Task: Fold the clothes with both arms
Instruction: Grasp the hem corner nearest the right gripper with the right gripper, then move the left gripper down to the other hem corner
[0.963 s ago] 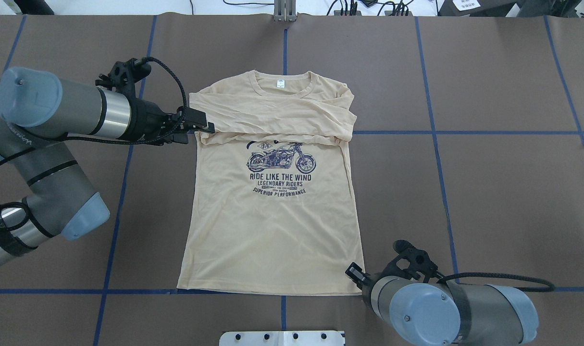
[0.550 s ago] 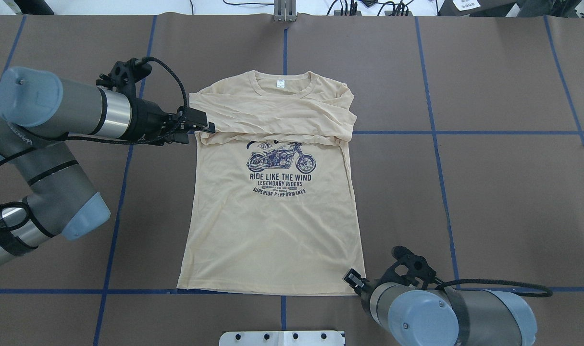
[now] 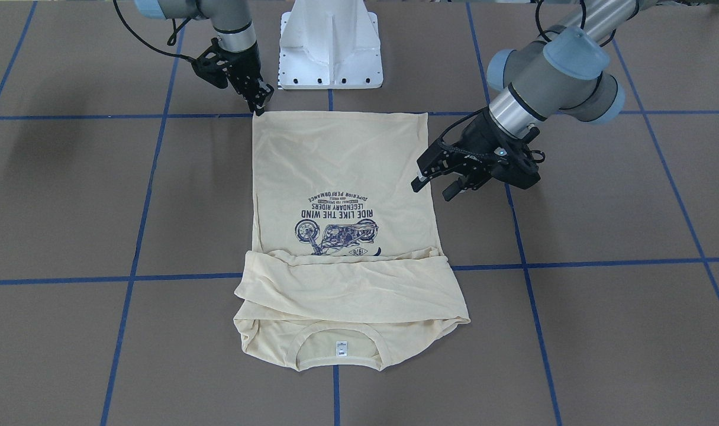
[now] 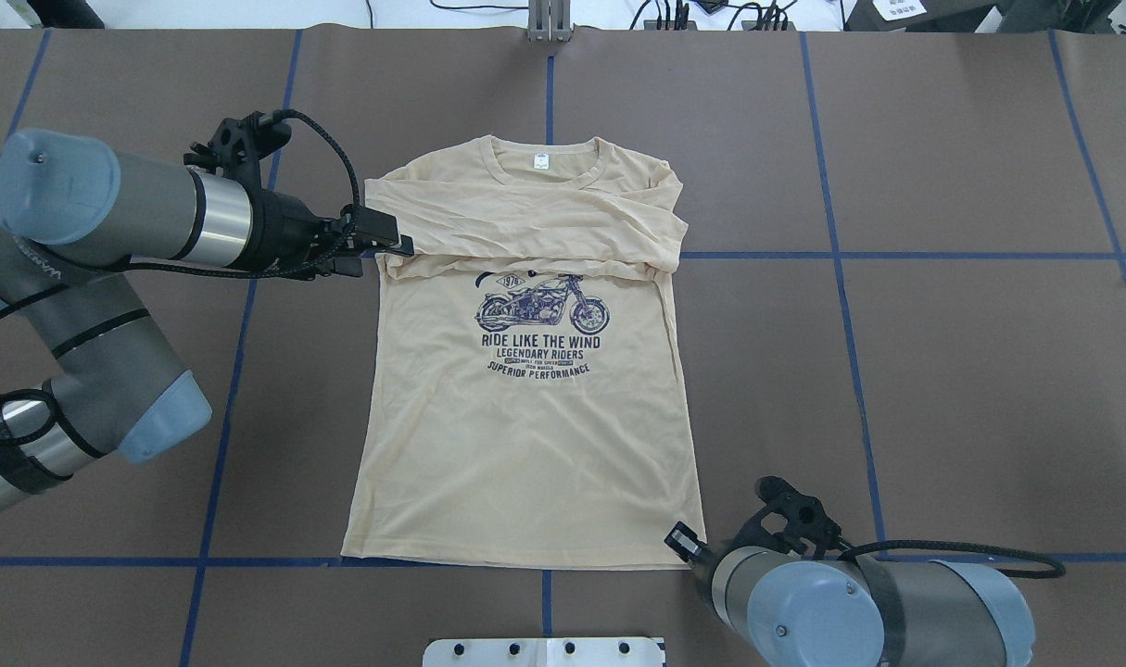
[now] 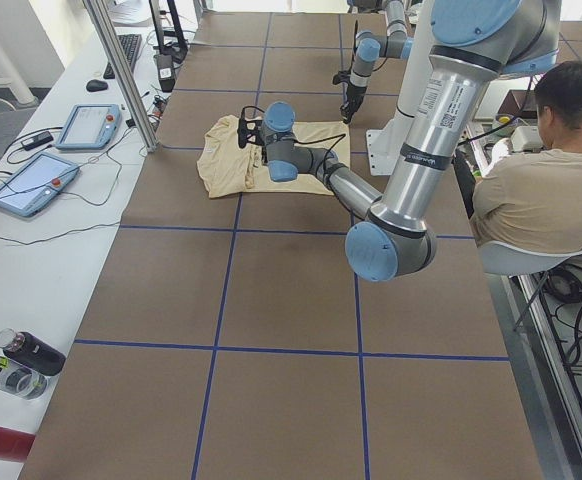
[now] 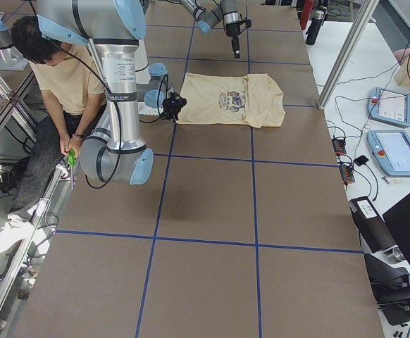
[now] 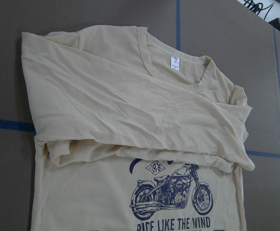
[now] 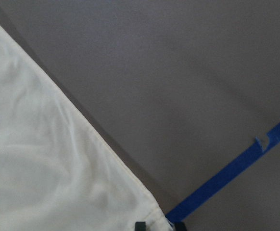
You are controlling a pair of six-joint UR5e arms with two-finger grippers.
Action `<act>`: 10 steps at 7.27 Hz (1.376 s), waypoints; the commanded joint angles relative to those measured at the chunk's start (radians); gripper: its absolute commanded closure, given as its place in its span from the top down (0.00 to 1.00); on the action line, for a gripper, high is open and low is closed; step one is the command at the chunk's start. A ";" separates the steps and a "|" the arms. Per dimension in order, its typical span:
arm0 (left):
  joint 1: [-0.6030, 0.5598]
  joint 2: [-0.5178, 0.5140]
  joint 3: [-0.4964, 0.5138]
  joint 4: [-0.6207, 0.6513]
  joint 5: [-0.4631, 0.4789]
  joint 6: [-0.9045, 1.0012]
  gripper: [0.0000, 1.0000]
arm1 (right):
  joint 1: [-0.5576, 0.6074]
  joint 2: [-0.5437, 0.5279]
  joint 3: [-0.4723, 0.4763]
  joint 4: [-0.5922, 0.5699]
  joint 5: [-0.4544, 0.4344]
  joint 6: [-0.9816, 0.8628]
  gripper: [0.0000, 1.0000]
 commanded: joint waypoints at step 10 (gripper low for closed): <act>0.432 0.215 -0.248 0.276 0.367 -0.374 0.96 | -0.004 -0.069 0.099 -0.010 0.011 0.076 0.00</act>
